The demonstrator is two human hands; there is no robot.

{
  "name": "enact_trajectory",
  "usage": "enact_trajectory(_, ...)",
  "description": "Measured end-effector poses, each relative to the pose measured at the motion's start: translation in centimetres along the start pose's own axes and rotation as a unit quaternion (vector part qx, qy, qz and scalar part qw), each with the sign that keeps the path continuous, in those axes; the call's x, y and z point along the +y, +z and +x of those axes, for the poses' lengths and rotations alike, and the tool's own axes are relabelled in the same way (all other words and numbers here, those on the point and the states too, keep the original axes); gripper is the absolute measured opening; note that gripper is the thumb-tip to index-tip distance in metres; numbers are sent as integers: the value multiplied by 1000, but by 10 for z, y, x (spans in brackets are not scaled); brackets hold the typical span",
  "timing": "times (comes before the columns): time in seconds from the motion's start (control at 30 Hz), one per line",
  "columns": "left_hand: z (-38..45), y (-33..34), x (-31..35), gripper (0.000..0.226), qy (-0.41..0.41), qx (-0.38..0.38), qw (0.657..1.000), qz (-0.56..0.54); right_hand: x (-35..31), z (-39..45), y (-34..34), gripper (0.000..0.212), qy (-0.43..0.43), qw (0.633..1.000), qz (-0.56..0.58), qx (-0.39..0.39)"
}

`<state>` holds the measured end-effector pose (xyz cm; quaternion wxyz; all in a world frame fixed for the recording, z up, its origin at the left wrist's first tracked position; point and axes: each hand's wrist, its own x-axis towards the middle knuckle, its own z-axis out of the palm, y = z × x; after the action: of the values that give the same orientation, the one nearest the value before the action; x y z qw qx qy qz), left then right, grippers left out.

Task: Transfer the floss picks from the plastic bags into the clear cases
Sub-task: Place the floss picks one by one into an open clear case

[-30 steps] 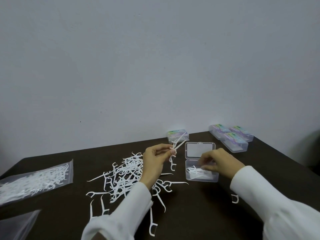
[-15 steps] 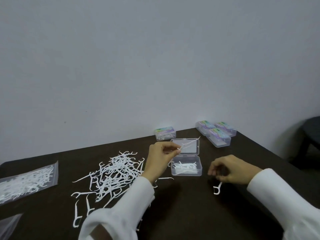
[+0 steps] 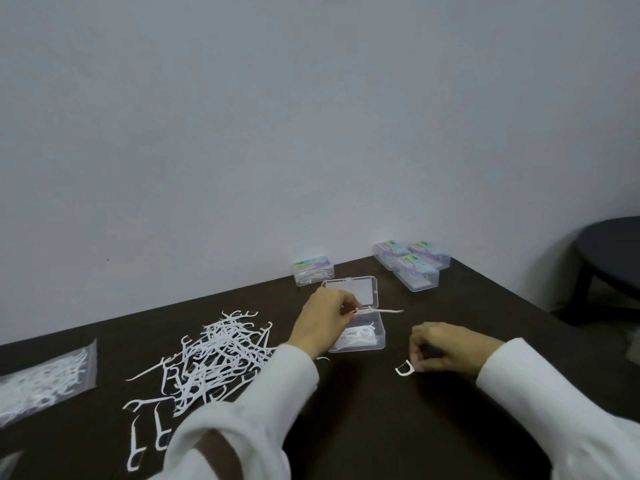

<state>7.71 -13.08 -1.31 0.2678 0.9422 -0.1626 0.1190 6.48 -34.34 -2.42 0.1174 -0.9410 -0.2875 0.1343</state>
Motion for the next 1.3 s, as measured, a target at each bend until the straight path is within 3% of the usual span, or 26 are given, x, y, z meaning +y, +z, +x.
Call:
enact_trajectory(0.2, -4, 12, -8, 30, -10, -23, 999, 30, -1, 2, -1, 20, -6, 998, 54, 28)
enact_trajectory(0.4, -7, 8, -15, 36, -23, 4, 995, -92, -8, 7, -5, 17, -19, 971, 115, 207)
enact_trajectory(0.53, -13, -4, -28, 27, -39, 44, 987, -153, -13, 19, -7, 10, -6, 963, 81, 258)
enact_trajectory(0.73, -29, -17, -50, 18, -49, 62, 989, -125, -37, 50, -4, 14, -2, 968, -36, 249)
enact_trajectory(0.87, -35, -20, -57, 17, -59, 59, 988, -132, -46, 65, -5, 20, 12, 979, -107, 172)
enact_trajectory(1.03, -41, -26, -61, 14, -61, 60, 986, -143, -43, 70, -11, 20, 9, 987, -104, 120)
enact_trajectory(1.17, -45, -31, -67, 14, -63, 64, 985, -146, -41, 73, -14, 15, -10, 995, -5, 96)
enact_trajectory(1.3, -49, -38, -74, 15, -70, 73, 984, -144, -40, 71, -19, 18, 3, 996, -47, 71)
